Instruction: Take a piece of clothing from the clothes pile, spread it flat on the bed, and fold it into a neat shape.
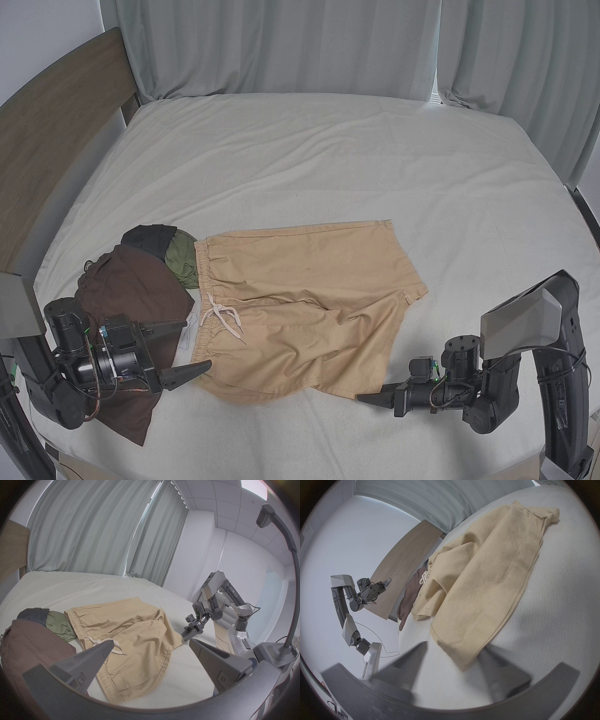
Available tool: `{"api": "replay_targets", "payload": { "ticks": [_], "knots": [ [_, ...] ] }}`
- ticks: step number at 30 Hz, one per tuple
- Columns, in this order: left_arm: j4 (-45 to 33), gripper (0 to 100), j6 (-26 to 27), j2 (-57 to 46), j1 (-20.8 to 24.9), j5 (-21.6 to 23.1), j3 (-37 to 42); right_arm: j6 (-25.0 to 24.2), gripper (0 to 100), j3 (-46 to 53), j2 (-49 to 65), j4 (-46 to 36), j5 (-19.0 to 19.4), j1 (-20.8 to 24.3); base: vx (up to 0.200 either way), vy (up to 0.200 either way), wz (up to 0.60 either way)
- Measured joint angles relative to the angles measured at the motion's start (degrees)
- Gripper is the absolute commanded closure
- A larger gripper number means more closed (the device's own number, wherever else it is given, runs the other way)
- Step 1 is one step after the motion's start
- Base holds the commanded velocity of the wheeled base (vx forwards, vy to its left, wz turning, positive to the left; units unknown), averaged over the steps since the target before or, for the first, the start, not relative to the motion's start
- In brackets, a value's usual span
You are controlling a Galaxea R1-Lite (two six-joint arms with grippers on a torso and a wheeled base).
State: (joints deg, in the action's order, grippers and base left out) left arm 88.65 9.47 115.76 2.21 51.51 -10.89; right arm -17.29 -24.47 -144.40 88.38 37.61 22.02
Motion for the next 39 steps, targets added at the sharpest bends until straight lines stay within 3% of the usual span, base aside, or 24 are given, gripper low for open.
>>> {"api": "replay_targets", "payload": {
  "ticks": [12,20,39],
  "knots": [
    [0.0,0,0.0,0.1,0.0,0.0,0.1,1.4,100,2.4,0.5,0.2,0.0,-2.7,0.0,0.0,0.0],
    [0.0,0,0.0,0.1,0.0,0.0,0.1,9.3,100,7.7,3.7,0.1,1.5,-10.3,0.0,0.0,0.0],
    [0.0,0,0.0,1.1,-0.1,0.0,0.0,10.5,100,12.9,5.5,0.1,1.7,-16.3,0.0,0.0,0.0]
  ]
}}
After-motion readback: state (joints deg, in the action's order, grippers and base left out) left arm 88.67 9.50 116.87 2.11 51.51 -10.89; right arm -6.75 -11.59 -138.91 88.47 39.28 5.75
